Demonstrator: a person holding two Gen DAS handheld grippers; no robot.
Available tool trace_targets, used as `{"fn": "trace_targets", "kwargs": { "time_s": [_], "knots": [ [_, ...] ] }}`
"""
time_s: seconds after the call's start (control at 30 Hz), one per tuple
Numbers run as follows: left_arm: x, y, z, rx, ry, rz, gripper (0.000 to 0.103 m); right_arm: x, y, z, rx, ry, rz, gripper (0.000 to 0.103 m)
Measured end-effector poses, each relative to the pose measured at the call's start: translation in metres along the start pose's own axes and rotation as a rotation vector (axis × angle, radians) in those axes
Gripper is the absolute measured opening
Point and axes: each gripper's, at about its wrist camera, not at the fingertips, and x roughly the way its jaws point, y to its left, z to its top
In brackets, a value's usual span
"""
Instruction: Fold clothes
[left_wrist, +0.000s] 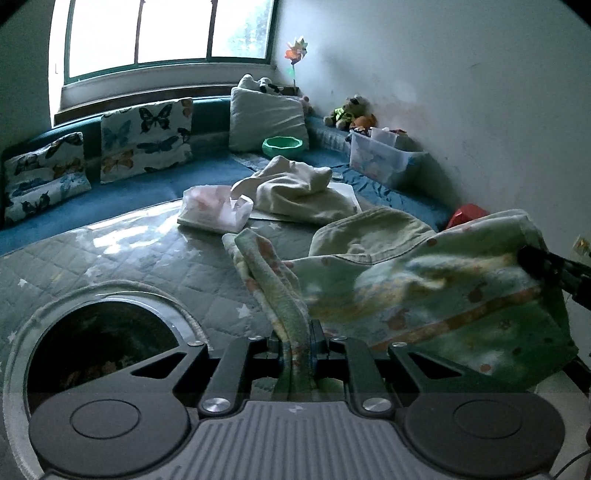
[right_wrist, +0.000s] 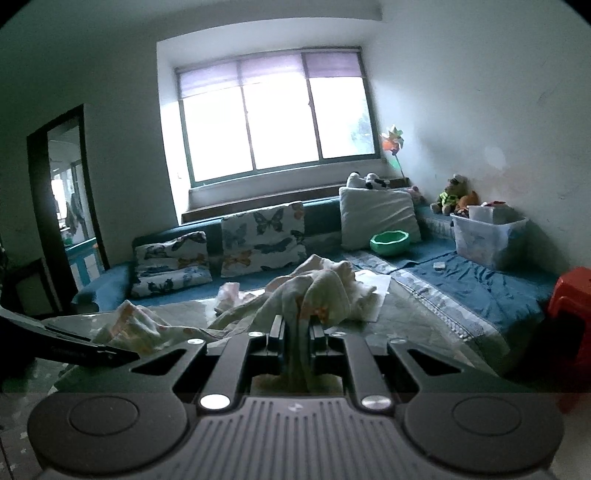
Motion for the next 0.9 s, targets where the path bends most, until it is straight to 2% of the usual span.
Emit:
{"fn": "trace_targets", "kwargs": {
  "time_s": [0.37, 0.9],
  "knots": [
    [0.027, -0.002, -0.01, -0.007, 0.069, 0.013, 0.014, 0.021, -0.014, -0.02, 0.019, 0.066, -0.03, 0.011],
    [0.052, -0.003, -0.023, -0.004, 0.128, 0.024, 0.017, 0.041, -0.034, -0.049, 0.067, 0.158, -0.079, 0.011]
  ]
}}
